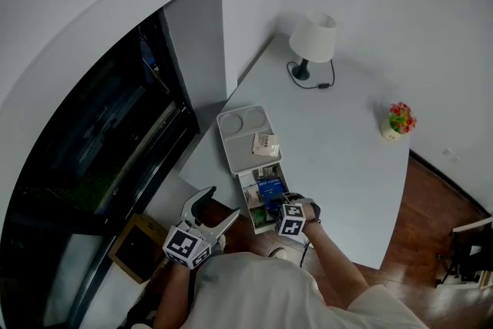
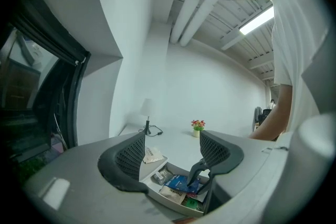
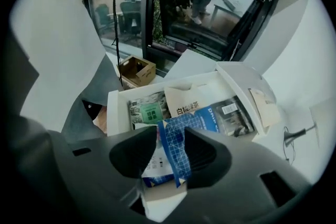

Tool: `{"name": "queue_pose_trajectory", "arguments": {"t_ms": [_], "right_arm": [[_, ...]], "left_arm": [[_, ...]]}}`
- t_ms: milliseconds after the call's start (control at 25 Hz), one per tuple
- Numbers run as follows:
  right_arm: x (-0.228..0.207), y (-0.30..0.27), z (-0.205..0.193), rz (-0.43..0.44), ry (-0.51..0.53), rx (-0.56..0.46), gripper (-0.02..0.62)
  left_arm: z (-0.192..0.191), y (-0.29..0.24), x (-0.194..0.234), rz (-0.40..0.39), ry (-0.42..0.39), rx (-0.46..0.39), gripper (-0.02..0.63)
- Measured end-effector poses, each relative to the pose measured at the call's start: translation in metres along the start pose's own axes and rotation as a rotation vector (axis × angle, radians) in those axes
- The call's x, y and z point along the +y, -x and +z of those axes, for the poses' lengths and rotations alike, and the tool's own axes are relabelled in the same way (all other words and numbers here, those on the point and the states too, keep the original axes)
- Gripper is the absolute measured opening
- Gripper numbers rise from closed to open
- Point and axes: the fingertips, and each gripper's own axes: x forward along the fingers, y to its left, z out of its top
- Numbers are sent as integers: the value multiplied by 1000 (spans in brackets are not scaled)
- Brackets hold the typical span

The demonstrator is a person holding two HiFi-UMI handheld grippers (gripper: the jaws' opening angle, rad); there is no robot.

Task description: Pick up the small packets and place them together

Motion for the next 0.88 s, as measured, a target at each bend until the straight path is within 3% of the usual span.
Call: {"name": "queue_pose_trajectory", "arguments": {"t_ms": [120, 200, 360, 600, 880], "right_arm": [[-3, -1, 0, -29, 26, 19, 120], [-8, 5, 3, -61, 18, 0, 9], [-21, 29, 9, -127, -46, -74, 4], [-44, 102, 30, -235, -283, -303, 3], [-58, 171, 47, -345, -318, -396, 3]], "left_arm": [[0, -1, -2, -5, 2, -3, 331], [0, 0, -1, -3, 8, -9, 331], [8, 0, -1, -9, 13, -26, 322], [14, -6, -2, -33, 15, -43, 318], [12, -7, -4, -44, 29, -49, 318]]}}
